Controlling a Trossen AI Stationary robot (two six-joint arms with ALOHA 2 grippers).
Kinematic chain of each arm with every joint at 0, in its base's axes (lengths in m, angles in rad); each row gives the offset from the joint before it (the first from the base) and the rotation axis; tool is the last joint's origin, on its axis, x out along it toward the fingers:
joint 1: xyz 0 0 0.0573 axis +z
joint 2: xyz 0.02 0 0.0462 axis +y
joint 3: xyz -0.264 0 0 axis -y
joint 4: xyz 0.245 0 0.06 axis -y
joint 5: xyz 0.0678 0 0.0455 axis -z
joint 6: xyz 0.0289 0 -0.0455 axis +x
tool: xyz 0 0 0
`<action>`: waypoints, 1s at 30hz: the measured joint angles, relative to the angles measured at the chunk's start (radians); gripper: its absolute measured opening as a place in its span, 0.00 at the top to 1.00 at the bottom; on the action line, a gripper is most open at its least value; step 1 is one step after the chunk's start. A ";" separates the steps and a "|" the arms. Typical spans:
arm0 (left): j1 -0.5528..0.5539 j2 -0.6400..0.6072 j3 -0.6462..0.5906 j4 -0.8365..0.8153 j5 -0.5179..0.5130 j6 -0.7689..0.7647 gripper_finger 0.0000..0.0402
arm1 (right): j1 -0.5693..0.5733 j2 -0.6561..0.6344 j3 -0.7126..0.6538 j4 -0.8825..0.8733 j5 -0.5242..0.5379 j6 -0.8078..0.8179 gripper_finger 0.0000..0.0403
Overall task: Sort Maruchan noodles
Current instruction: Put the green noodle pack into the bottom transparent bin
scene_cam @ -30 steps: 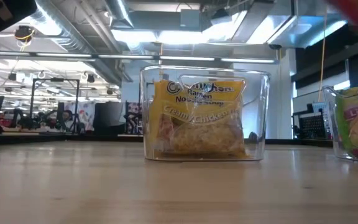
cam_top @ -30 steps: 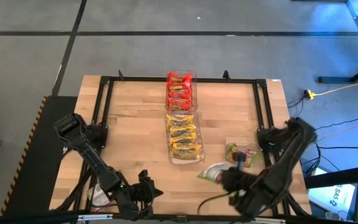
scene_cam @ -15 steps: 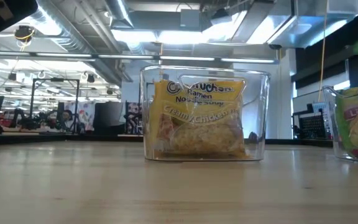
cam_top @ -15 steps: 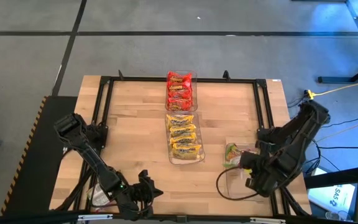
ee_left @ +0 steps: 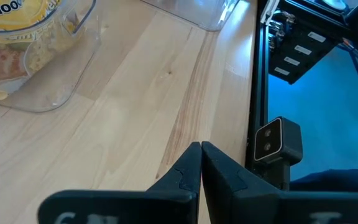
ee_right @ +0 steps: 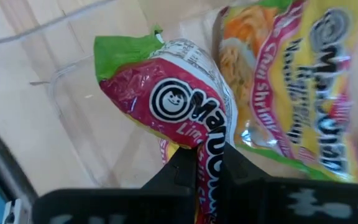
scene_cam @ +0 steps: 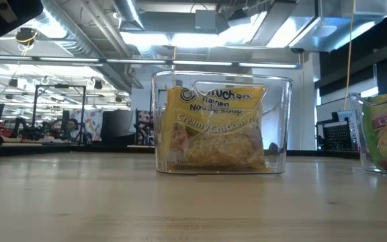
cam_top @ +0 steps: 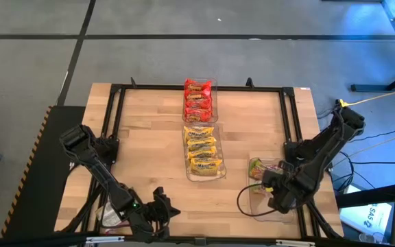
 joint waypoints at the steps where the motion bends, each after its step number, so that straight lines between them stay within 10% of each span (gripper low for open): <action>1: 0.001 0.000 0.000 0.000 0.000 0.000 0.98 | -0.007 0.000 -0.021 0.023 -0.010 0.000 0.99; 14: 0.001 0.000 0.000 0.003 0.000 -0.001 0.98 | -0.014 0.000 -0.118 0.097 0.057 0.019 0.97; 30: 0.004 0.001 0.000 0.002 -0.015 -0.001 0.98 | -0.014 0.000 -0.036 -0.051 0.115 -0.010 0.55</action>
